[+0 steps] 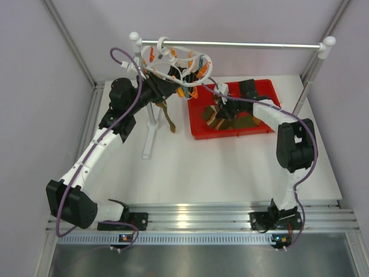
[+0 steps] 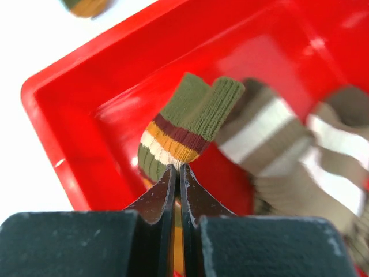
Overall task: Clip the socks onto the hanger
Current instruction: Pick up the sock from the bin.
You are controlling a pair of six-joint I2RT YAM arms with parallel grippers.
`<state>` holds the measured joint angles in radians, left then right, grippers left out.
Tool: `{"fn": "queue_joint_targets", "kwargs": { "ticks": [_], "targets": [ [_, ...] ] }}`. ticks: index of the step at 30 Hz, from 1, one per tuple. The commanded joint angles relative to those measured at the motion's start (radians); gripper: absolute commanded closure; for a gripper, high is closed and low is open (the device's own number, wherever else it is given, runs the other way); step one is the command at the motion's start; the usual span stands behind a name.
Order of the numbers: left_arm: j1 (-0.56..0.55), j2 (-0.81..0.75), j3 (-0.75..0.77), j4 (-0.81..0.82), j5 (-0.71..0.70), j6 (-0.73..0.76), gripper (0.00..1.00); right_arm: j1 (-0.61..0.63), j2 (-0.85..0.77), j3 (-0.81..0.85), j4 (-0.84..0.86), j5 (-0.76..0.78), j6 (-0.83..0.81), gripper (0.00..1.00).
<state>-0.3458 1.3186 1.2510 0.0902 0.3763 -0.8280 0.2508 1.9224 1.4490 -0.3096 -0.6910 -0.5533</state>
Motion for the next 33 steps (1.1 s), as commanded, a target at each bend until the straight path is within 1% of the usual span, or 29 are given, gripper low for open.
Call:
{"fn": "queue_joint_targets", "kwargs": {
  "ticks": [1, 2, 4, 6, 8, 9, 10, 11, 13, 15, 18, 21, 25, 26, 28, 29, 33],
  "targets": [
    [0.004, -0.005, 0.024, 0.022, -0.004, 0.010, 1.00, 0.025, 0.044, 0.077, -0.189, -0.100, -0.281, 1.00],
    [0.004, -0.004, 0.024, 0.022, -0.004, 0.010, 1.00, 0.039, 0.068, 0.109, -0.262, -0.107, -0.348, 1.00],
    [0.005, -0.002, 0.024, 0.022, -0.004, 0.010, 1.00, 0.056, 0.084, 0.125, -0.296, -0.110, -0.393, 1.00],
    [0.004, -0.001, 0.024, 0.022, -0.005, 0.009, 1.00, 0.087, 0.095, 0.125, -0.267, -0.078, -0.396, 1.00],
    [0.004, 0.001, 0.025, 0.023, -0.002, 0.007, 1.00, 0.113, 0.116, 0.132, -0.241, -0.021, -0.379, 0.96],
    [0.004, 0.001, 0.024, 0.023, -0.002, 0.007, 1.00, 0.120, 0.125, 0.149, -0.212, 0.023, -0.355, 0.85],
    [0.004, 0.001, 0.024, 0.023, -0.004, 0.007, 1.00, 0.123, 0.131, 0.152, -0.186, 0.047, -0.334, 0.77],
    [0.004, -0.001, 0.024, 0.020, -0.002, 0.007, 1.00, 0.128, 0.139, 0.152, -0.118, 0.111, -0.270, 0.63],
    [0.004, -0.001, 0.025, 0.020, -0.004, 0.009, 1.00, 0.134, 0.151, 0.162, -0.097, 0.162, -0.222, 0.52],
    [0.004, -0.002, 0.024, 0.020, -0.005, 0.009, 1.00, 0.136, 0.159, 0.185, -0.109, 0.204, -0.214, 0.43],
    [0.005, -0.004, 0.022, 0.022, -0.005, 0.007, 1.00, 0.137, 0.141, 0.163, -0.095, 0.217, -0.230, 0.37],
    [0.004, -0.002, 0.019, 0.023, -0.004, 0.006, 1.00, 0.146, 0.113, 0.139, -0.086, 0.193, -0.270, 0.36],
    [0.004, -0.002, 0.019, 0.022, -0.005, 0.007, 1.00, 0.174, 0.102, 0.145, -0.166, 0.113, -0.365, 0.38],
    [0.004, -0.001, 0.019, 0.017, -0.004, 0.009, 1.00, 0.179, 0.104, 0.152, -0.210, 0.099, -0.414, 0.39],
    [0.004, -0.001, 0.019, 0.016, -0.005, 0.009, 1.00, 0.194, 0.128, 0.168, -0.258, 0.073, -0.459, 0.38],
    [0.004, -0.002, 0.019, 0.016, -0.007, 0.009, 1.00, 0.199, 0.139, 0.191, -0.305, 0.070, -0.503, 0.38],
    [0.004, -0.002, 0.015, 0.013, -0.010, 0.012, 1.00, 0.222, 0.202, 0.252, -0.390, 0.119, -0.566, 0.36]
  ]
}}
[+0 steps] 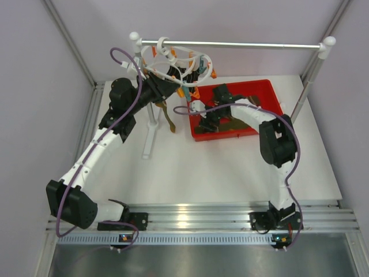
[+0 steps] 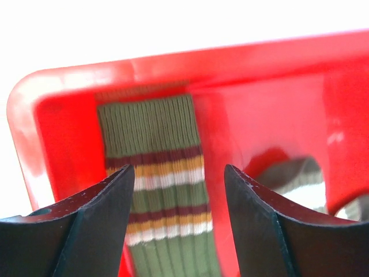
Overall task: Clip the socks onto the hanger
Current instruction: Pick up the sock from the bin.
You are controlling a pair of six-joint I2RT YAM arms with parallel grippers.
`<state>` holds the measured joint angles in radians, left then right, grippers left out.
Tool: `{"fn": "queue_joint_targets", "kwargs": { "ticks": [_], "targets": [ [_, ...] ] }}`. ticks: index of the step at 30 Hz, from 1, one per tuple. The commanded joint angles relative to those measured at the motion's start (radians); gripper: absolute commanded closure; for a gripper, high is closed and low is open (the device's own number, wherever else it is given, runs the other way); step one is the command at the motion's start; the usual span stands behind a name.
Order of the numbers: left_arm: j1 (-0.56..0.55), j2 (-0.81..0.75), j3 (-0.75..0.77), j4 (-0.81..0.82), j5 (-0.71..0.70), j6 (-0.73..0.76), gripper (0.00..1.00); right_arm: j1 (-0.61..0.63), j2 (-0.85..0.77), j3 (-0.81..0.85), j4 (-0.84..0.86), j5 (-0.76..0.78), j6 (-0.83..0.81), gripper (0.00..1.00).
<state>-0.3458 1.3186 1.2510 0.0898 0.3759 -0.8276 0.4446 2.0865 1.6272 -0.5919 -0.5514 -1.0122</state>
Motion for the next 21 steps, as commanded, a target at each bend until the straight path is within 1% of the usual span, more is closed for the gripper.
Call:
{"fn": "queue_joint_targets", "kwargs": {
  "ticks": [1, 4, 7, 10, 11, 13, 14, 16, 17, 21],
  "targets": [
    [0.004, -0.002, 0.014, 0.011, -0.014, 0.010, 1.00, 0.035, 0.065, 0.086, -0.115, -0.007, -0.117, 0.36],
    [0.004, -0.001, 0.011, 0.013, -0.017, 0.008, 1.00, 0.037, 0.115, 0.135, -0.158, 0.036, -0.143, 0.37],
    [0.004, -0.004, 0.010, 0.013, -0.019, 0.007, 1.00, 0.034, 0.164, 0.183, -0.184, 0.085, -0.160, 0.46],
    [0.005, -0.001, 0.008, 0.016, -0.017, 0.004, 1.00, 0.020, 0.208, 0.226, -0.177, 0.116, -0.166, 0.62],
    [0.005, -0.001, 0.008, 0.016, -0.020, 0.004, 1.00, 0.016, 0.216, 0.243, -0.168, 0.119, -0.163, 0.71],
    [0.005, -0.001, 0.008, 0.014, -0.020, 0.005, 1.00, 0.002, 0.227, 0.252, -0.116, 0.117, -0.134, 0.76],
    [0.005, -0.001, 0.010, 0.010, -0.020, 0.007, 1.00, -0.003, 0.228, 0.260, -0.102, 0.114, -0.123, 0.82],
    [0.005, -0.001, 0.013, 0.005, -0.020, 0.008, 1.00, -0.012, 0.224, 0.267, -0.077, 0.096, -0.103, 0.87],
    [0.005, 0.001, 0.013, 0.005, -0.020, 0.008, 1.00, -0.014, 0.222, 0.273, -0.066, 0.090, -0.098, 0.92],
    [0.005, 0.005, 0.014, 0.007, -0.022, 0.008, 1.00, -0.015, 0.189, 0.255, -0.051, 0.044, -0.095, 1.00]
  ]
}}
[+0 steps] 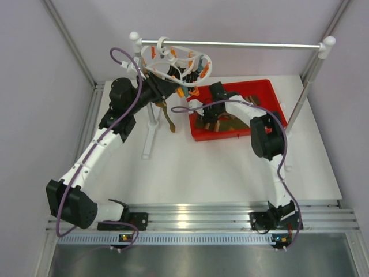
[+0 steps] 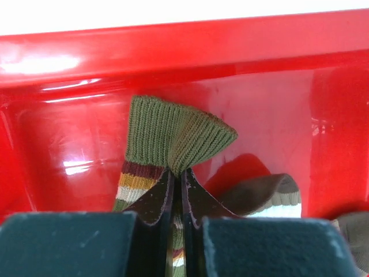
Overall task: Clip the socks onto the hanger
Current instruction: Pick up the sock from the bin.
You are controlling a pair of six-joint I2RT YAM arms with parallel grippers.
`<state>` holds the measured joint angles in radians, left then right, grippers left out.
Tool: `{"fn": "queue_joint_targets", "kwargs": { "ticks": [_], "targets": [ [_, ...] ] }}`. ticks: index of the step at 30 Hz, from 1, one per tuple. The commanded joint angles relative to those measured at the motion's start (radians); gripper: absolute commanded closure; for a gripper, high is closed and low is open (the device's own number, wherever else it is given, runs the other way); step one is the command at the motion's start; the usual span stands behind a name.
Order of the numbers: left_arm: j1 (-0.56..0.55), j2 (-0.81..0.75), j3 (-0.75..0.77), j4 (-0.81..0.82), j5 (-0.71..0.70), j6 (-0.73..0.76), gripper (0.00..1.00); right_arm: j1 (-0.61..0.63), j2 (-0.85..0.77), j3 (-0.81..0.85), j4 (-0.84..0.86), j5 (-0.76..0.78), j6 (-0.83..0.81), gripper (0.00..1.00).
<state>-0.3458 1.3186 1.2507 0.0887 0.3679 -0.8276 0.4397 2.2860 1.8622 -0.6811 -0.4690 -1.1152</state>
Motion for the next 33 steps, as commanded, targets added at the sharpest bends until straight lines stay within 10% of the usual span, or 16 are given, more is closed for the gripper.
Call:
{"fn": "queue_joint_targets", "kwargs": {
  "ticks": [1, 19, 33],
  "targets": [
    [0.005, 0.005, 0.016, 0.008, -0.017, 0.010, 1.00, -0.012, -0.035, 0.000, 0.041, -0.049, 0.012, 1.00],
    [0.008, 0.011, 0.035, 0.009, -0.018, 0.019, 1.00, -0.073, -0.588, -0.598, 0.452, -0.169, 0.123, 1.00],
    [0.008, 0.022, 0.039, -0.001, -0.012, 0.027, 1.00, -0.062, -0.904, -0.646, 0.358, -0.316, 0.233, 1.00]
  ]
}}
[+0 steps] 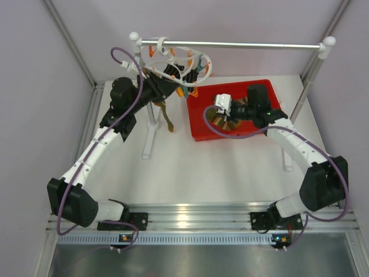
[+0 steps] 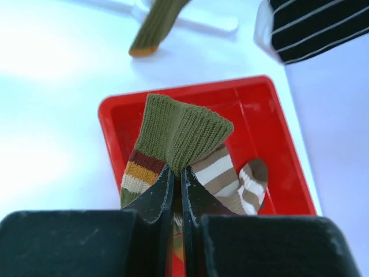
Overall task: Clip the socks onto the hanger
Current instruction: Pick up the sock from the bin, then clamp the sock onto the hanger.
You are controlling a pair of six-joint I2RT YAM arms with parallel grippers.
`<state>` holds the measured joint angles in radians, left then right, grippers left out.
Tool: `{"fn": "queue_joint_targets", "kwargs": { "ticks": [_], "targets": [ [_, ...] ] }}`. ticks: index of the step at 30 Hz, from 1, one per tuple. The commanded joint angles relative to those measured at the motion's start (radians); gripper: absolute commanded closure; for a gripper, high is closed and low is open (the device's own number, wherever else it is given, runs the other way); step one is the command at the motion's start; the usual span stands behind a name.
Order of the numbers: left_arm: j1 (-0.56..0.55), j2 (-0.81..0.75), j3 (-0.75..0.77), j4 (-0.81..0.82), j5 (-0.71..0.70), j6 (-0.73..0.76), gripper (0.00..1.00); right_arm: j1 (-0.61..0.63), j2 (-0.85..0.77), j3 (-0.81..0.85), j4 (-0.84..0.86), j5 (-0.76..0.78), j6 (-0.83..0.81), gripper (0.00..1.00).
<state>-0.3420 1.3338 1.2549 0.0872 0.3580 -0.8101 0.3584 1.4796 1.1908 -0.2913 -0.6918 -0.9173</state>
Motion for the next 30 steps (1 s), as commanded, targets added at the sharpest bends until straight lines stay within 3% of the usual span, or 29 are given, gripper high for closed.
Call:
{"fn": "queue_joint_targets", "kwargs": {
  "ticks": [1, 7, 16, 30],
  "targets": [
    [0.005, 0.010, 0.037, 0.000, -0.002, 0.011, 1.00, 0.025, -0.111, 0.029, -0.051, -0.100, 0.037, 1.00],
    [0.005, 0.011, 0.037, 0.000, -0.001, 0.009, 1.00, 0.123, -0.188, 0.043, -0.114, -0.156, 0.174, 1.00],
    [0.005, 0.001, 0.024, 0.016, 0.013, 0.008, 1.00, 0.251, -0.140, 0.067, 0.245, -0.103, 0.730, 1.00],
    [0.005, -0.010, 0.014, 0.028, 0.024, -0.003, 1.00, 0.258, 0.008, 0.109, 0.515, 0.005, 0.951, 1.00]
  ]
}}
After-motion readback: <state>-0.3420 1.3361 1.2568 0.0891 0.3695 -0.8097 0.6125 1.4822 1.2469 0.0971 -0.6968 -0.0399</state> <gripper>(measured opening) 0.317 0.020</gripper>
